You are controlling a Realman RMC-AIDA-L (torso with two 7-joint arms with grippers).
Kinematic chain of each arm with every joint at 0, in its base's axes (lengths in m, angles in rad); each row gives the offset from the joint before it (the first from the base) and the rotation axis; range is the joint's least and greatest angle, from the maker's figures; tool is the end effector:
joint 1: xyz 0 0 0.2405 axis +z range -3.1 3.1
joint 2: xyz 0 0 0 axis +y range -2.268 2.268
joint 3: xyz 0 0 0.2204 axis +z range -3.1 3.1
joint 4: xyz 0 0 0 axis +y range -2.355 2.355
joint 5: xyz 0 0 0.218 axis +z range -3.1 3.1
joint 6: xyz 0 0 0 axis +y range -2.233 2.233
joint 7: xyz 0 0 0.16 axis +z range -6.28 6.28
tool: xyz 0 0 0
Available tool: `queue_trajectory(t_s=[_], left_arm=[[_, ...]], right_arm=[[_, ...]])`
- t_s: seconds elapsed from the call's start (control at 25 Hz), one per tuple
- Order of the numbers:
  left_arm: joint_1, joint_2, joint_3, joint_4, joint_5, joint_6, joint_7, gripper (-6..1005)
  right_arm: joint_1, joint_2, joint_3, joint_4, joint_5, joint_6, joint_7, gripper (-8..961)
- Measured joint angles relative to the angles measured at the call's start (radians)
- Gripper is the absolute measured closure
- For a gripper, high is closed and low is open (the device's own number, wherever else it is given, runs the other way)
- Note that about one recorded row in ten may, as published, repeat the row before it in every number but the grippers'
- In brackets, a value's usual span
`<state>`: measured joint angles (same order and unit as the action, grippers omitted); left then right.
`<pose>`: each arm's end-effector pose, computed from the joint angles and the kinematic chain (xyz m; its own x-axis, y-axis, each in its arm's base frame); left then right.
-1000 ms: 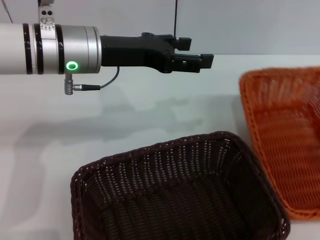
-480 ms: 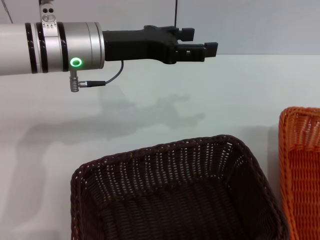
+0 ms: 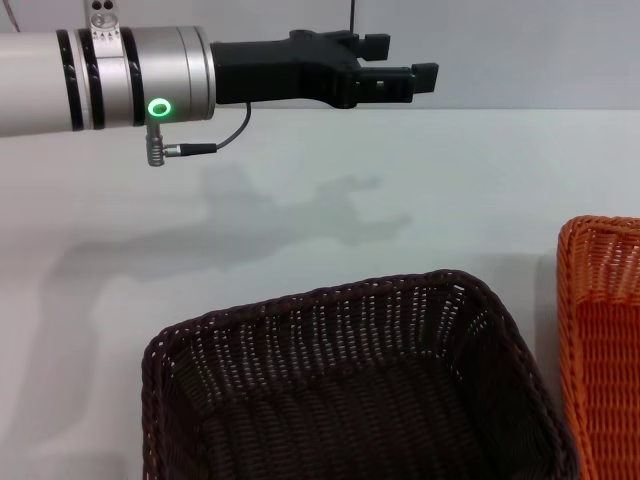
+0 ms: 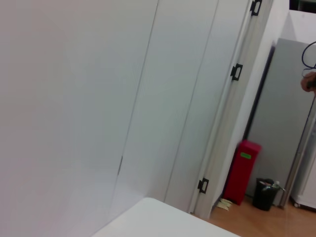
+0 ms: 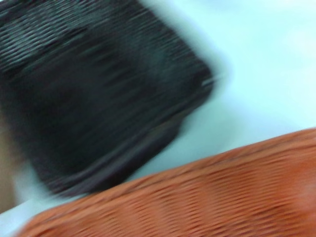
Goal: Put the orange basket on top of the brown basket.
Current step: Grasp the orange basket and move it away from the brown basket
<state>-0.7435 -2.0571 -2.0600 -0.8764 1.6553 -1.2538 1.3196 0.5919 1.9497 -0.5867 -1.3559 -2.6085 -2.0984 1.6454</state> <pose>-0.0811 0.4083 0.0167 0.7405 0.2853 0.6085 0.4482 -0.8843 -0.1308 0.2318 0.2990 0.1532 0.9127 -0.3768 0.1582 -0.3353 -0.9117 -0.2376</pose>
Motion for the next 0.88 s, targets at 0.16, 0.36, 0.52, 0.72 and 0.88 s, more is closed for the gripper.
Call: queue_trajectory(t_s=[0.16, 0.36, 0.52, 0.72, 0.88], left_arm=[[0.001, 0.001, -0.028, -0.004, 0.000, 0.005, 0.002, 136], [0.006, 0.002, -0.036, -0.004, 0.000, 0.007, 0.002, 136], [0.009, 0.002, -0.037, 0.001, 0.000, 0.007, 0.000, 137], [0.024, -0.003, -0.033, 0.005, -0.003, 0.002, -0.005, 137], [0.046, -0.005, -0.027, 0.010, -0.022, -0.003, -0.006, 136]], right_arm=[[0.032, -0.018, 0.067, 0.017, -0.001, 0.193, 0.025, 229], [0.039, -0.013, 0.010, 0.027, 0.002, 0.310, 0.039, 230], [0.040, -0.012, -0.029, 0.053, -0.001, 0.359, 0.039, 232], [0.037, -0.010, -0.087, 0.093, -0.006, 0.425, 0.032, 233], [0.029, 0.000, -0.143, 0.132, -0.014, 0.494, 0.020, 234]])
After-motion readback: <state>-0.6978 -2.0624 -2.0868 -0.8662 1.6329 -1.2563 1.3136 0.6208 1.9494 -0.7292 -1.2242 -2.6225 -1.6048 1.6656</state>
